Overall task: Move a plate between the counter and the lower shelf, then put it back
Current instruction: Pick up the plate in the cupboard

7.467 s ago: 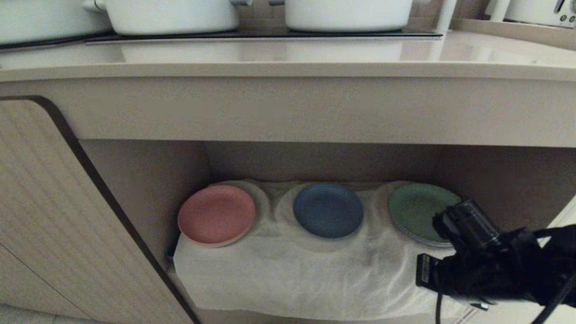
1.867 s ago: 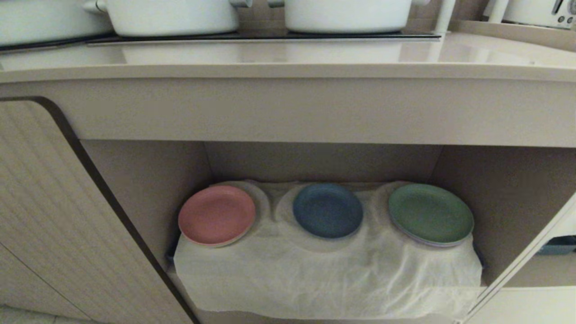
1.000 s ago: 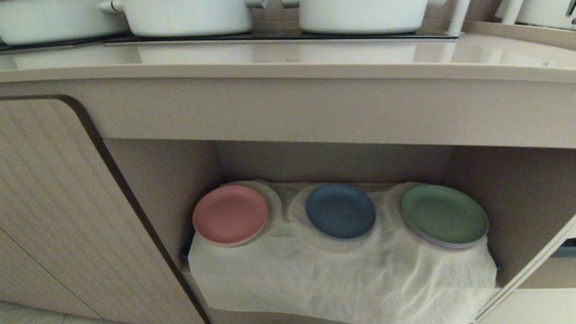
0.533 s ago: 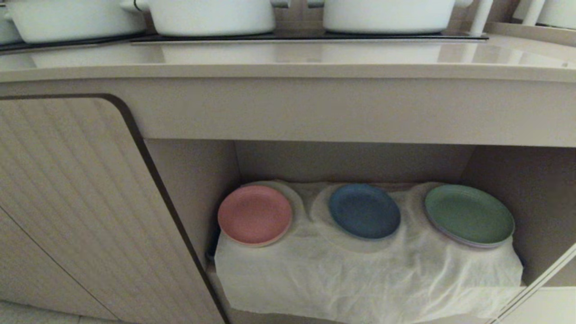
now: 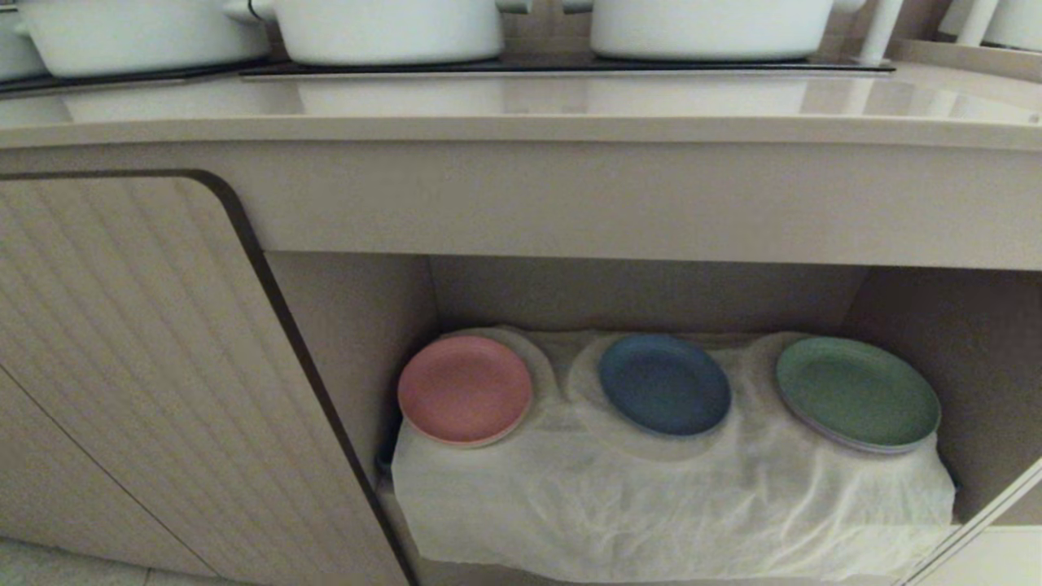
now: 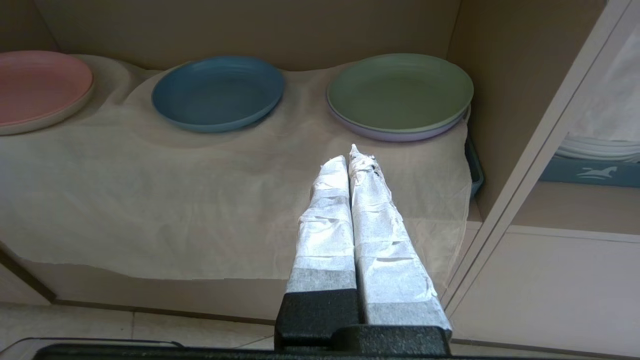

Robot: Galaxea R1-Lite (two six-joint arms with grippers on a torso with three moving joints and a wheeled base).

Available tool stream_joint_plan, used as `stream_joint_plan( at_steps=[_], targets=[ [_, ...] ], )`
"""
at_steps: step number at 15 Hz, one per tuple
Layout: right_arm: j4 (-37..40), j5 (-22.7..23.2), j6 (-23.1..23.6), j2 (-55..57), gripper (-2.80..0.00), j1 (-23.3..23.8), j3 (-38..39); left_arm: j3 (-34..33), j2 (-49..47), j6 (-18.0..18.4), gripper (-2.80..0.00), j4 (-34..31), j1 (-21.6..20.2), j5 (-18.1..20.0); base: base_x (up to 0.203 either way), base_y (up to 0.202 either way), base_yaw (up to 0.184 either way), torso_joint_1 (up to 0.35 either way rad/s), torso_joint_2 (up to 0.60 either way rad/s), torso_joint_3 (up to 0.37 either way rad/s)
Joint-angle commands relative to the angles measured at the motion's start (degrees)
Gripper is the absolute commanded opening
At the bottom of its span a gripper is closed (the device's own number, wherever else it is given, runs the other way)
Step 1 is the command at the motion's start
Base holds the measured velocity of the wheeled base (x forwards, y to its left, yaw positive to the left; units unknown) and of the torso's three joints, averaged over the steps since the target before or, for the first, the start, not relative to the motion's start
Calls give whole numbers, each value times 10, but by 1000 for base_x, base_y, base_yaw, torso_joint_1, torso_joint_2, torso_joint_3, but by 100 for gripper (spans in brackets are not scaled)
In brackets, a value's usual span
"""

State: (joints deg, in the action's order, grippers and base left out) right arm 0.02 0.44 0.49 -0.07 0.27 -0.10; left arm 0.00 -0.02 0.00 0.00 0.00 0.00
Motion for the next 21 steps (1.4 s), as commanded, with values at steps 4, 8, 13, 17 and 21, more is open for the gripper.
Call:
stream_joint_plan(
  at_steps=[4,8,13,17,21],
  targets=[
    [0,0,0,1,-280,0,0,0,0,0,-280,0,0,0,0,0,0,0,0,0],
    [-1,0,0,1,-280,0,0,0,0,-1,-280,0,0,-1,0,0,0,0,0,0],
    [0,0,15,1,-280,-1,0,0,0,0,-280,0,0,-1,0,0,0,0,0,0],
    [-3,1,25,1,-280,-2,0,0,0,-1,-280,0,0,0,0,0,0,0,0,0],
    [-10,2,35,1,-280,-2,-1,0,0,0,-280,0,0,0,0,0,0,0,0,0]
  ],
)
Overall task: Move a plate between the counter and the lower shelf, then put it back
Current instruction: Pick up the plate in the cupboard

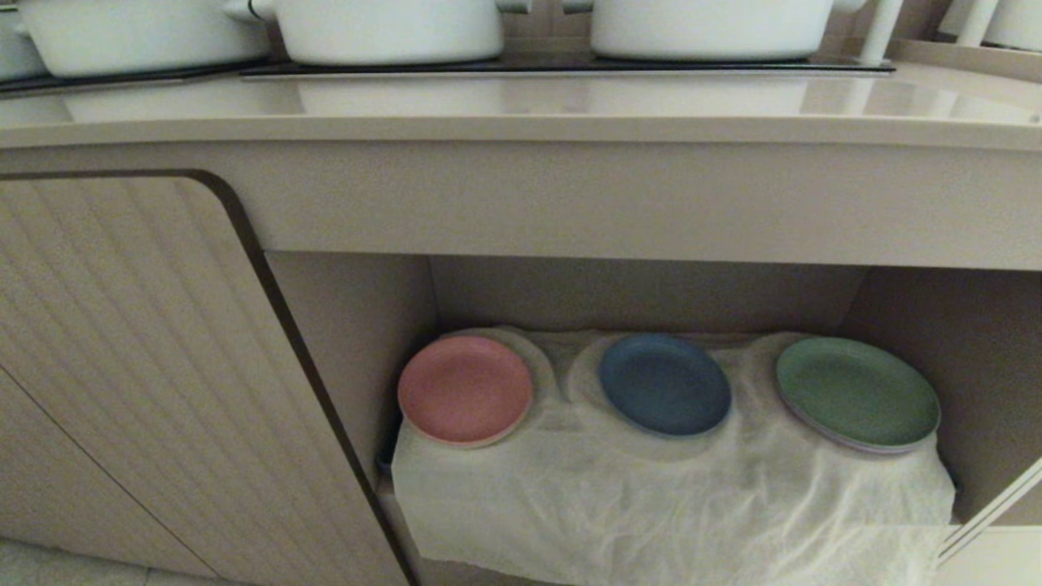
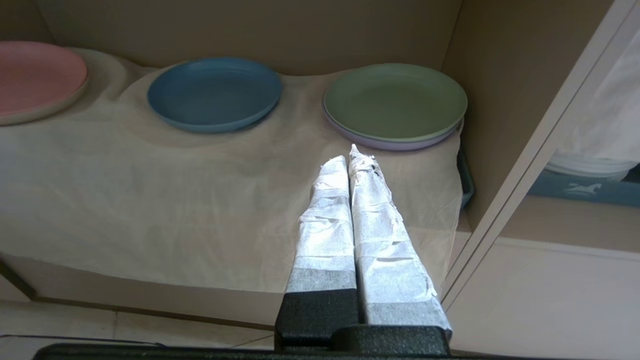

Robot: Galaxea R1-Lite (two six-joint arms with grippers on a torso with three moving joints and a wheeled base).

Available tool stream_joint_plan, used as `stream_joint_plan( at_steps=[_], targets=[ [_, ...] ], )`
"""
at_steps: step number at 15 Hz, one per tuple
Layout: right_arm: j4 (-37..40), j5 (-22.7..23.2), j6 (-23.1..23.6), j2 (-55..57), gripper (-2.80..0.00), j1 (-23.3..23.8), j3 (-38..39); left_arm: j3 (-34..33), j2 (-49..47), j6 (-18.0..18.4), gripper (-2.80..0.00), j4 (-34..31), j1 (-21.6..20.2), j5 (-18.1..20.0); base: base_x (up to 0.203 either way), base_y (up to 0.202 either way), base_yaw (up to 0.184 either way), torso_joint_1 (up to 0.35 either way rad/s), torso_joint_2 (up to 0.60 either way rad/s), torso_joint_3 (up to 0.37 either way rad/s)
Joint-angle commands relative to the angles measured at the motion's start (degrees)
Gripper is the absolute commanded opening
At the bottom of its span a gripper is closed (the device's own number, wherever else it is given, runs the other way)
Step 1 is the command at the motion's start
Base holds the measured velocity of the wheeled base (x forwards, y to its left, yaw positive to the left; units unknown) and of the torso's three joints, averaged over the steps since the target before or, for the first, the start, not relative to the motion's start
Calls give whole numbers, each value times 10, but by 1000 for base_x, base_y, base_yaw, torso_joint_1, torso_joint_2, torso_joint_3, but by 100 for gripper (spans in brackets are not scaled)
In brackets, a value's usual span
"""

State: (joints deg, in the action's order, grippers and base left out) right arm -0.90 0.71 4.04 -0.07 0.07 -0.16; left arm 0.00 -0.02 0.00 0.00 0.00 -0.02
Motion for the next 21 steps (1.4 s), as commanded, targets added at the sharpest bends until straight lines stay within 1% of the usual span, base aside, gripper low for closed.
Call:
stream_joint_plan(
  at_steps=[1,3,4,6,7,9,11,13,14,16,19,21],
  targets=[
    [-1,5,13,1,-280,0,-2,0,0,-1,-280,0,0,-1,0,0,0,0,0,0],
    [6,26,16,1,-280,0,-22,0,0,0,-280,0,0,0,0,0,0,0,0,0],
    [15,62,15,4,-280,0,-41,0,0,0,-280,0,0,-1,0,0,0,0,0,0],
    [68,97,14,15,-280,0,-81,0,0,0,-280,0,0,-1,0,0,0,0,0,0],
    [77,113,14,27,-280,-1,-89,0,0,-1,-280,0,0,-1,0,0,0,0,0,0],
    [77,149,14,76,-280,-1,-102,0,0,0,-280,0,0,-1,0,0,0,0,0,0],
    [72,206,14,137,-280,-2,-118,0,0,-1,-280,0,0,0,0,0,0,0,0,0],
    [52,260,15,209,-280,-2,-132,0,0,0,-280,0,0,-1,0,0,0,0,0,0],
    [29,283,16,251,-280,-4,-136,0,0,0,-280,0,0,-1,0,0,0,0,0,0],
    [-29,317,16,345,-280,-11,-140,0,0,0,-280,0,0,-1,0,0,0,0,0,0],
    [-95,341,18,485,-280,-26,-142,0,0,0,-280,0,0,0,0,0,0,0,0,0],
    [-125,348,19,565,-280,-47,-143,0,0,0,-280,0,0,-1,0,0,0,0,0,0]
  ],
)
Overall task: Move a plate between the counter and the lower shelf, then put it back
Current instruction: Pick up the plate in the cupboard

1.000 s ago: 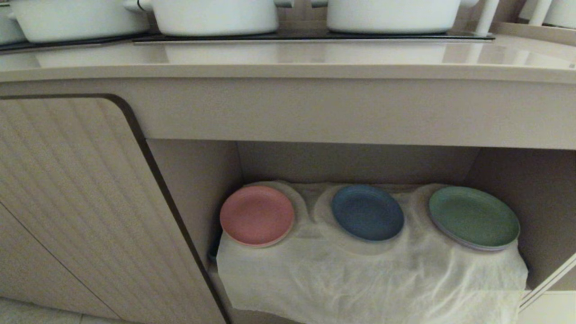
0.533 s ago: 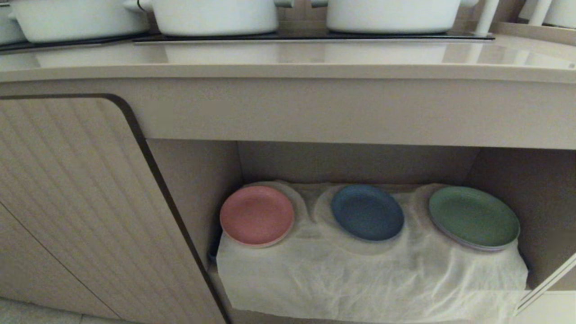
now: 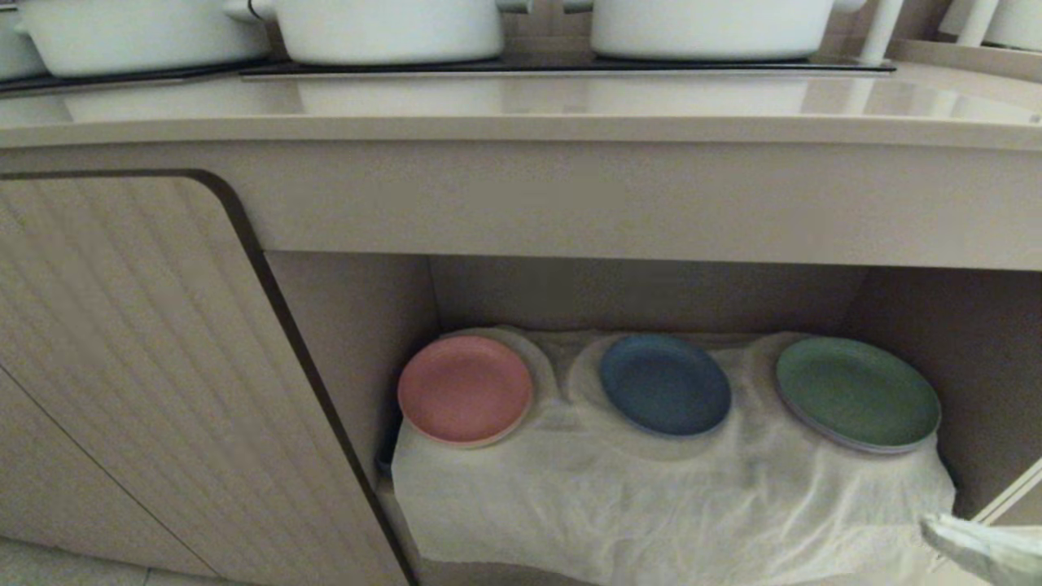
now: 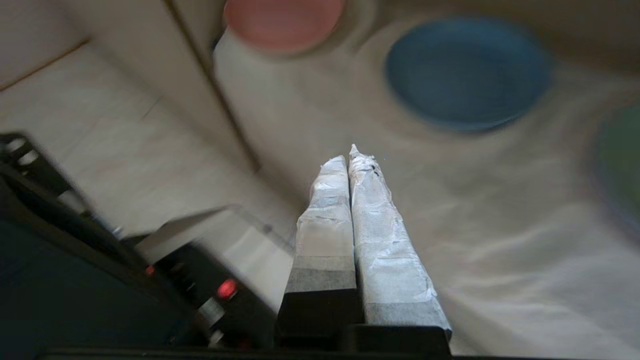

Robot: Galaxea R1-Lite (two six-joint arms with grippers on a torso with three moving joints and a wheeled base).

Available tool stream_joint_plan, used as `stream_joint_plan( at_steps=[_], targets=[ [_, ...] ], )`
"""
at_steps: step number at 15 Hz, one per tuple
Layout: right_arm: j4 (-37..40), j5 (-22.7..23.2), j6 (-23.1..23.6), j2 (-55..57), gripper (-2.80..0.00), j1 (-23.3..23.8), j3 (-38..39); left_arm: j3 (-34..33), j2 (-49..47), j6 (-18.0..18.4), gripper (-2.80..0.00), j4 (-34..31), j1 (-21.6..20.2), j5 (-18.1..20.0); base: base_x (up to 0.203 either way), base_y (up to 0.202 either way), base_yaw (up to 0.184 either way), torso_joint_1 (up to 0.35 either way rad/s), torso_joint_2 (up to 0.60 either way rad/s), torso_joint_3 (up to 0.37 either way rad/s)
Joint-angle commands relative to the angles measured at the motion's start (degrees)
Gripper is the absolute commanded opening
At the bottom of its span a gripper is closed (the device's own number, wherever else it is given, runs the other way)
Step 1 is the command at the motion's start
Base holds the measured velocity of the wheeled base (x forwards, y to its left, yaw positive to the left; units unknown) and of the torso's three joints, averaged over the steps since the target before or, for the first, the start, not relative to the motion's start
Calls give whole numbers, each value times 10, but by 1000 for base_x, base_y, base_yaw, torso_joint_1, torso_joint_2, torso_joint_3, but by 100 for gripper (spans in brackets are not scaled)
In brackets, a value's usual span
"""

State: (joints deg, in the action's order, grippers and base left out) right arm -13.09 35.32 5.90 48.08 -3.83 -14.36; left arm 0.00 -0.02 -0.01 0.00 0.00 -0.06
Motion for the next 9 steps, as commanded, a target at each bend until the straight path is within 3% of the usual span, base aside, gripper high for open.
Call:
stream_joint_plan(
  at_steps=[1,6,9],
  targets=[
    [-13,4,2,122,-280,-21,-2,0,0,0,-280,0,0,0,0,0,0,0,0,0],
    [-81,4,-11,293,-280,-42,-8,0,0,0,-280,0,0,0,0,0,0,0,0,0],
    [-133,4,-74,383,-280,-44,-44,0,0,0,-280,0,0,0,0,0,0,0,0,0]
  ],
)
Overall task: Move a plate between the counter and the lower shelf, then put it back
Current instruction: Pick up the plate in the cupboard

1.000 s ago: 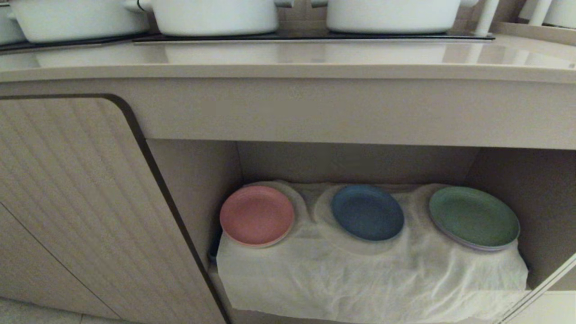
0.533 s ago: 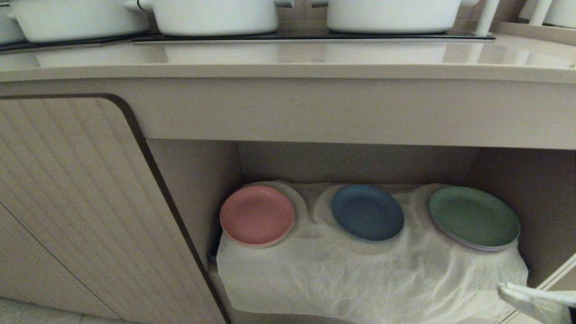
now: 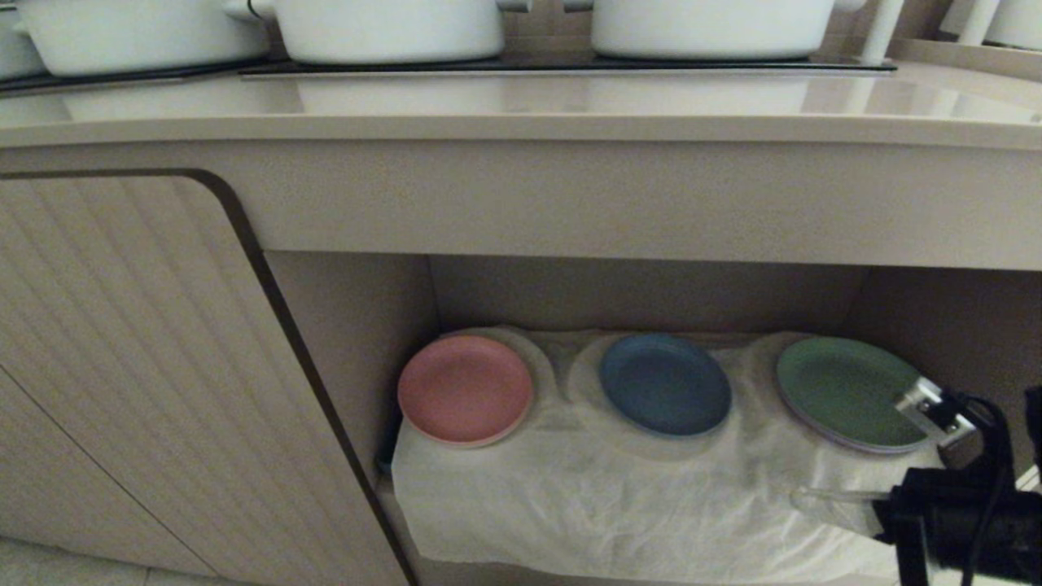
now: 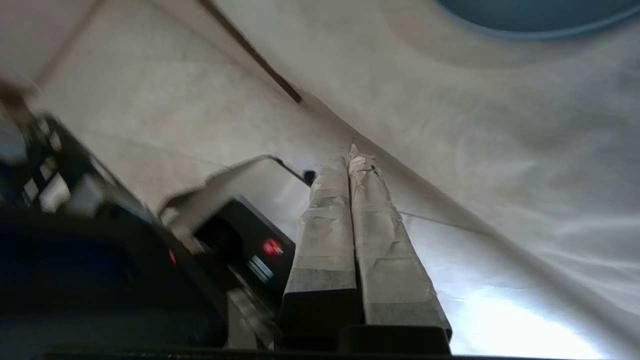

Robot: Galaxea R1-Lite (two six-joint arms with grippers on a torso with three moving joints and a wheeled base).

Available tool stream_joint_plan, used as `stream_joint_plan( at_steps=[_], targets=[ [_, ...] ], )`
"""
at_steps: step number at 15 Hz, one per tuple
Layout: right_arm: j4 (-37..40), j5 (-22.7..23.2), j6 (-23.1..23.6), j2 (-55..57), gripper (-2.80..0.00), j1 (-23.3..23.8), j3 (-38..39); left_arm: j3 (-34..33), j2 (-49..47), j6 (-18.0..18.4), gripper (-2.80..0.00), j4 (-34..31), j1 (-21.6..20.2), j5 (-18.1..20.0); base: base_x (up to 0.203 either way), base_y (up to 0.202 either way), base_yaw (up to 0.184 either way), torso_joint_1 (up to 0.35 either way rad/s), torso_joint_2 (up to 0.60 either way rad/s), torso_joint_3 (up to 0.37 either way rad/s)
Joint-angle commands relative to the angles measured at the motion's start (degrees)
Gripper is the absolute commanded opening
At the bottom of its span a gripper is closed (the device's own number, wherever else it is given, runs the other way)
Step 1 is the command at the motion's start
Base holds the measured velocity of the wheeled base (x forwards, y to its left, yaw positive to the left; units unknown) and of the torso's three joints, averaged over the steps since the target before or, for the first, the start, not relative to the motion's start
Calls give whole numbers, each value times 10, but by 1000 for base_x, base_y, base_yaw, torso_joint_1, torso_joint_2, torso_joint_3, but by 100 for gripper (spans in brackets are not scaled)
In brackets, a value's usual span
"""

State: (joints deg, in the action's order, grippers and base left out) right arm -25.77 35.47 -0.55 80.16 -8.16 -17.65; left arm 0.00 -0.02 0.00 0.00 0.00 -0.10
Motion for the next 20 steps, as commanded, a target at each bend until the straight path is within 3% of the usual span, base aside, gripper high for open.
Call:
stream_joint_plan(
  at_steps=[1,4,9,14,20],
  targets=[
    [-18,2,-31,88,-280,-1,-30,0,0,-1,-280,0,0,0,0,0,0,0,0,0],
    [-33,3,-61,168,-280,5,-98,0,0,-1,-280,0,0,0,0,0,0,0,0,0],
    [-29,2,-68,271,-280,43,-195,0,0,0,-280,0,0,0,0,0,0,0,0,0],
    [-28,1,-68,312,-280,70,-213,0,0,0,-280,0,0,0,0,0,0,0,0,0],
    [-24,0,-69,345,-280,70,-258,0,0,0,-280,0,0,0,0,0,0,0,0,0]
  ],
)
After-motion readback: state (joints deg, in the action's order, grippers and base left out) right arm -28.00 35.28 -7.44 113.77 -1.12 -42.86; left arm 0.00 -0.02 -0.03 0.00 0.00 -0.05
